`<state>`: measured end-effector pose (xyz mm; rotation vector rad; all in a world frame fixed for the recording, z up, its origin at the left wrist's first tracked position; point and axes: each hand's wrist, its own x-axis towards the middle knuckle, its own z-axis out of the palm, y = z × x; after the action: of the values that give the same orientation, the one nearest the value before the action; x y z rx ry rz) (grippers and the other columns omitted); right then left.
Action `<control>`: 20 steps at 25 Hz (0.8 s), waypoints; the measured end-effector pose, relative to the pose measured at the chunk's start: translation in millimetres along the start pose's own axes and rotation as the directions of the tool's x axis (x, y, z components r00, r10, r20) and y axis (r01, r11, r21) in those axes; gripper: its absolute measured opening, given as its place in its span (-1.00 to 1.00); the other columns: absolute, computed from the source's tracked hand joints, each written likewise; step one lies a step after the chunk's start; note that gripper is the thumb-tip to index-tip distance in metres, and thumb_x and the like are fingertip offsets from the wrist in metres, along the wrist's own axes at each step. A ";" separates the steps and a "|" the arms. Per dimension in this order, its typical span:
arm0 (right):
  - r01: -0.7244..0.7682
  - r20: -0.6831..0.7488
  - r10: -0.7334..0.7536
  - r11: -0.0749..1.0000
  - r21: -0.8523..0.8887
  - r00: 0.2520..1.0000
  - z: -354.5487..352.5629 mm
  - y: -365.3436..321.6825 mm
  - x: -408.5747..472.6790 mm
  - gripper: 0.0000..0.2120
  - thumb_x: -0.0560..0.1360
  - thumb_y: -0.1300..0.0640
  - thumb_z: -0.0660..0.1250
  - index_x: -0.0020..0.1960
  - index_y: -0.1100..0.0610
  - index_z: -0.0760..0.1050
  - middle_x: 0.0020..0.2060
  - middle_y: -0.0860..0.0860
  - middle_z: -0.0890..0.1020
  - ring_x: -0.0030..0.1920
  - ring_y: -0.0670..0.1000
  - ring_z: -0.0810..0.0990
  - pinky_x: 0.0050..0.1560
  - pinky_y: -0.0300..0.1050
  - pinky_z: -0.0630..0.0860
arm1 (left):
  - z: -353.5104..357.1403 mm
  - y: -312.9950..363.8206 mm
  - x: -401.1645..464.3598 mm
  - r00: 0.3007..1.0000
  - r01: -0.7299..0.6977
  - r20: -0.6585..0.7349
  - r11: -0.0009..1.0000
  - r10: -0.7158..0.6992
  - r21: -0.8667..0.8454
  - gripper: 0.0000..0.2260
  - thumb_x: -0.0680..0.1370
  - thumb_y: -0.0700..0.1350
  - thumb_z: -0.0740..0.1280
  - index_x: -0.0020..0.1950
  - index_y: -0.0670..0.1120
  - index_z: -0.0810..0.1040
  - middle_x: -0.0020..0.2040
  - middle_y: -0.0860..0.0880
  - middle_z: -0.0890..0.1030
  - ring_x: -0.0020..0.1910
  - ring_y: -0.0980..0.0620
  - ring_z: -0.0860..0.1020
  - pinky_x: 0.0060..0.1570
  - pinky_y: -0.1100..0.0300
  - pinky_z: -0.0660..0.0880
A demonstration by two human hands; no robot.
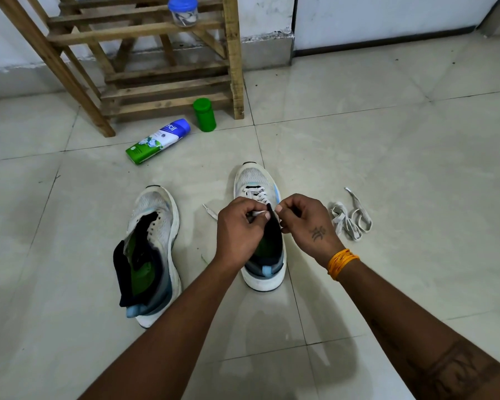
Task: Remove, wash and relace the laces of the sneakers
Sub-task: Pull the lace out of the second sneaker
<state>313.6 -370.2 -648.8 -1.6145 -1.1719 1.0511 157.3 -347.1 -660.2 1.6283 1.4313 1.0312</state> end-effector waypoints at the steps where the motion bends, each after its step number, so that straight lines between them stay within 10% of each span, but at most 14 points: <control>1: 0.000 0.004 0.000 1.000 -0.023 1.000 1.2 -0.8 1.6 -0.84 0.59 0.16 0.39 -0.14 0.20 0.59 -0.32 0.06 0.62 -0.30 -0.02 0.62 -0.23 -0.11 0.64 | 0.0 0.9 0.2 1.000 -0.009 0.003 1.000 0.009 0.004 -0.90 0.46 -0.27 0.52 -0.12 -0.08 0.72 -0.14 0.09 0.66 -0.10 0.15 0.64 0.00 0.14 0.58; 8: -0.107 -0.023 0.107 0.994 -0.017 0.994 9.6 -1.0 7.2 -0.75 0.47 0.03 0.35 -0.27 0.19 0.58 -0.37 0.15 0.64 -0.32 0.08 0.61 -0.07 0.27 0.65 | 5.9 1.4 -0.3 0.998 -0.064 0.003 0.994 0.064 0.091 -0.95 0.45 -0.21 0.47 -0.15 -0.06 0.70 -0.17 0.09 0.64 -0.11 0.08 0.63 -0.01 0.01 0.57; 16: -0.196 -0.015 0.208 0.942 0.271 0.978 8.8 -2.0 -3.1 -0.86 0.56 0.24 0.40 -0.16 0.25 0.65 -0.29 0.14 0.65 -0.27 0.09 0.60 -0.12 0.03 0.60 | 9.4 1.2 0.0 0.999 -0.030 -0.006 0.989 0.031 0.146 -0.94 0.47 -0.17 0.46 -0.16 -0.02 0.68 -0.20 0.11 0.66 -0.14 0.09 0.62 -0.05 0.00 0.57; 20: -0.036 -0.214 0.057 0.994 0.099 0.975 23.9 5.4 -25.9 -0.88 0.50 0.06 0.47 0.01 0.03 0.62 -0.18 -0.05 0.70 -0.11 -0.06 0.67 -0.05 -0.17 0.61 | 6.4 3.4 -1.0 1.000 -0.015 0.010 0.986 0.014 0.166 -0.91 0.47 -0.11 0.35 -0.13 -0.01 0.66 -0.17 0.11 0.66 -0.13 0.11 0.63 -0.07 0.04 0.57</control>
<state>287.0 -392.5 -657.0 -1.6426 -0.9300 0.9198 164.4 -348.5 -659.9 1.7615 1.5366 0.9322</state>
